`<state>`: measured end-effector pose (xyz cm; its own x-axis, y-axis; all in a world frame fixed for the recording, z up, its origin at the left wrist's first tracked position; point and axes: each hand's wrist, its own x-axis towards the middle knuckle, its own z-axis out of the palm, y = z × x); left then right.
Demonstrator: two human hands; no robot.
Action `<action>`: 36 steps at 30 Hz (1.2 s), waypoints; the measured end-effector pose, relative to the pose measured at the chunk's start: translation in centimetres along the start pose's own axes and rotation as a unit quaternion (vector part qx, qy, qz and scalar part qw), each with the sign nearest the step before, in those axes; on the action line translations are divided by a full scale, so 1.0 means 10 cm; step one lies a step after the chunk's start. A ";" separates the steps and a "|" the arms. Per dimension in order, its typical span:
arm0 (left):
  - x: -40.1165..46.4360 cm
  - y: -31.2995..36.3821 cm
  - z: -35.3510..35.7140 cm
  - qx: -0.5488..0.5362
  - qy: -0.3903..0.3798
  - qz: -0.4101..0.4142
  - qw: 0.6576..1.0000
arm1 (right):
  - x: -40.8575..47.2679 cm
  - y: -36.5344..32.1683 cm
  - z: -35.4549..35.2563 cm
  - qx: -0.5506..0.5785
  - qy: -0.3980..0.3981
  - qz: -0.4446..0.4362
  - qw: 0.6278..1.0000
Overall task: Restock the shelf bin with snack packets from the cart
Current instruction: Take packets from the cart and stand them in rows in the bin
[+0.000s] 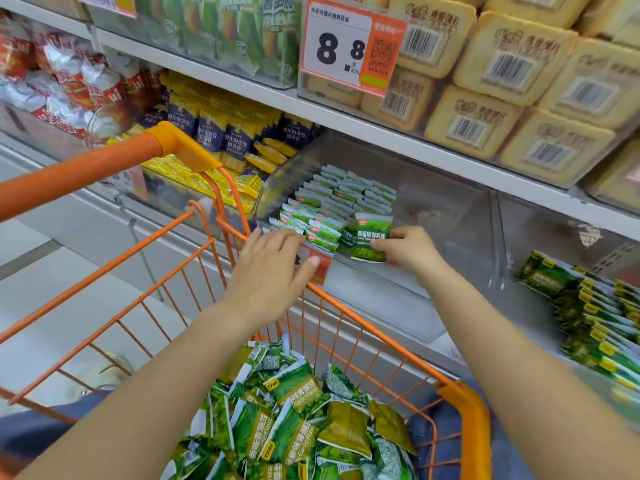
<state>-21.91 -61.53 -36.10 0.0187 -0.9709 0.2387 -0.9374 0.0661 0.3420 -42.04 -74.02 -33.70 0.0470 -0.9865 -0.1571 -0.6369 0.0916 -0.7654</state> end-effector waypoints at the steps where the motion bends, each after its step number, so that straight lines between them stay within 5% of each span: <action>1: 0.00 0.00 -0.01 0.000 0.001 0.001 1.000 | 0.09 0.03 0.06 -0.033 -0.021 0.035 0.999; 5: -0.02 0.00 -0.01 -0.004 0.011 0.000 1.000 | 0.26 0.05 0.20 -0.160 -0.068 0.064 0.983; 13: 0.01 -0.01 0.01 0.000 0.013 -0.001 1.000 | 0.30 -0.12 0.32 -0.143 -0.049 0.053 0.987; 24: 0.04 -0.04 0.03 -0.010 0.017 0.013 1.000 | 0.25 -0.13 0.31 -0.067 -0.121 0.098 0.986; 29: 0.03 0.00 -0.09 -0.033 0.038 0.027 0.998 | -0.15 -0.17 0.05 -0.302 -0.004 -0.053 0.952; 32: -0.05 0.23 -0.28 -0.121 0.101 0.066 0.985 | -0.63 -0.09 -0.03 -0.290 0.075 -0.186 0.936; 34: -0.11 0.41 -0.34 -0.175 -0.029 0.082 0.981 | -0.91 0.02 -0.02 -0.250 0.073 -0.247 0.933; 36: -0.21 0.53 -0.19 -0.156 -0.253 0.097 0.950 | -1.10 0.14 0.04 -0.224 0.043 -0.272 0.935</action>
<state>-26.26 -58.67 -33.02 -0.3870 -0.9147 -0.1164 -0.7557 0.2423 0.6084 -43.14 -62.96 -33.32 0.4074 -0.8799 0.2445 -0.7967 -0.4733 -0.3758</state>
